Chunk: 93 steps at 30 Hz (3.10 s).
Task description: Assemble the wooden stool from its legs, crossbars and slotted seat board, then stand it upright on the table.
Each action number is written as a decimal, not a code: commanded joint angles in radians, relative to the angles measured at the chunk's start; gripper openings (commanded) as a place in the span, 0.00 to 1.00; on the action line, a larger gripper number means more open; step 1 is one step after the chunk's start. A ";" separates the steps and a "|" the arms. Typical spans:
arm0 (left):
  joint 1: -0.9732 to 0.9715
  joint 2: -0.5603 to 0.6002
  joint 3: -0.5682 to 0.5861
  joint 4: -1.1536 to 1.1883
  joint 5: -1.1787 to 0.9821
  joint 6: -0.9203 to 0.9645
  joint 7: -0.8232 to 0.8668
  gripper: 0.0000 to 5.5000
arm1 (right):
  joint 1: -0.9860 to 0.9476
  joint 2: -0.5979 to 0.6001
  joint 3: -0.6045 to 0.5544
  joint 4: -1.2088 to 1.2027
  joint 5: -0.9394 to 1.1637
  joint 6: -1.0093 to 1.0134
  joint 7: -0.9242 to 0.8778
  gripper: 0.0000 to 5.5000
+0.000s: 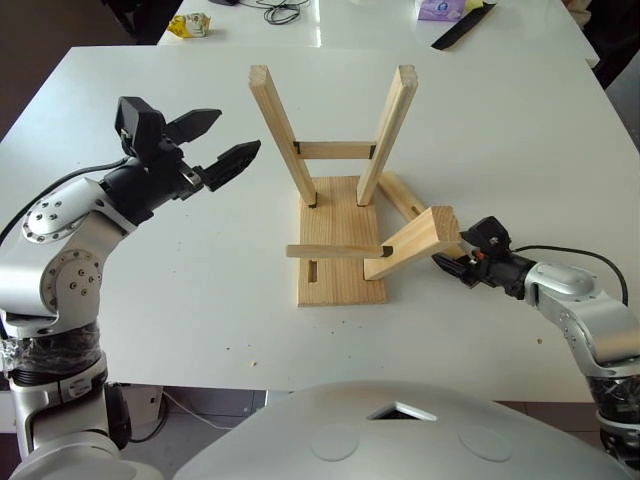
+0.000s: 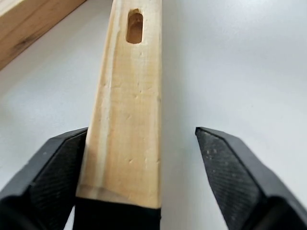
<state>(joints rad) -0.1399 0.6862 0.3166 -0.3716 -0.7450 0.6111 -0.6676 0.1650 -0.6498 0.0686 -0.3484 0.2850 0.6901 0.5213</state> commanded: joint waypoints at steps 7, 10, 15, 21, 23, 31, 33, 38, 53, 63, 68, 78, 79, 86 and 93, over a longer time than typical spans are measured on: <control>-0.061 -0.015 0.036 0.046 0.003 -0.015 0.039 0.79 | 0.035 -0.009 0.038 0.075 -0.064 -0.061 0.021 0.42; -0.087 -0.016 0.058 0.080 0.006 -0.026 0.052 0.79 | 0.018 -0.003 0.036 0.094 -0.072 -0.074 0.014 0.38; -0.174 -0.020 0.074 0.164 0.075 -0.067 0.139 0.79 | -0.017 0.007 0.016 0.120 -0.081 -0.091 0.004 0.38; -0.273 -0.044 0.058 0.178 0.096 -0.076 0.206 0.79 | -0.143 -0.012 -0.092 0.210 -0.074 -0.128 -0.002 0.38; -0.310 -0.051 0.055 0.200 0.080 -0.069 0.208 0.79 | -0.195 -0.017 -0.131 0.239 -0.068 -0.139 -0.002 0.38; -0.517 -0.169 0.034 0.247 -0.146 0.079 0.217 0.79 | -0.480 -0.006 -0.349 0.209 0.159 -0.102 0.064 0.38; -0.552 -0.211 0.013 0.231 -0.206 0.115 0.215 0.79 | -0.554 0.000 -0.403 0.174 0.290 -0.048 0.099 0.38; -0.565 -0.282 -0.036 0.154 -0.377 0.202 0.171 0.79 | -0.635 -0.009 -0.434 0.133 0.531 0.037 0.232 0.38; -0.535 -0.318 -0.098 0.088 -0.632 0.290 0.104 0.79 | -0.644 -0.027 -0.392 0.031 0.915 0.237 0.363 0.38; -0.546 -0.314 -0.117 0.080 -0.671 0.286 0.075 0.79 | -0.607 -0.104 -0.336 0.011 0.969 0.312 0.458 0.38; -0.533 -0.299 -0.136 0.059 -0.667 0.290 0.050 0.79 | -0.637 -0.122 -0.309 0.017 0.974 0.328 0.474 0.38; -0.506 -0.263 -0.160 0.052 -0.640 0.287 0.004 0.79 | -0.644 -0.153 -0.285 0.014 0.959 0.334 0.506 0.38; -0.506 -0.263 -0.160 0.056 -0.635 0.285 0.003 0.75 | -0.645 -0.156 -0.283 0.013 0.957 0.332 0.509 0.38; -0.493 -0.262 -0.162 0.058 -0.621 0.280 -0.001 0.56 | -0.652 -0.161 -0.283 0.007 0.967 0.334 0.516 0.38; -0.480 -0.253 -0.162 0.049 -0.643 0.294 -0.027 0.38 | -0.652 -0.168 -0.285 0.009 0.968 0.334 0.526 0.38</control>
<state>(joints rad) -0.6320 0.4176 0.1593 -0.3164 -1.3756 0.8874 -0.6776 -0.4626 -0.7989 -0.2140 -0.3300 1.2474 1.0216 1.0283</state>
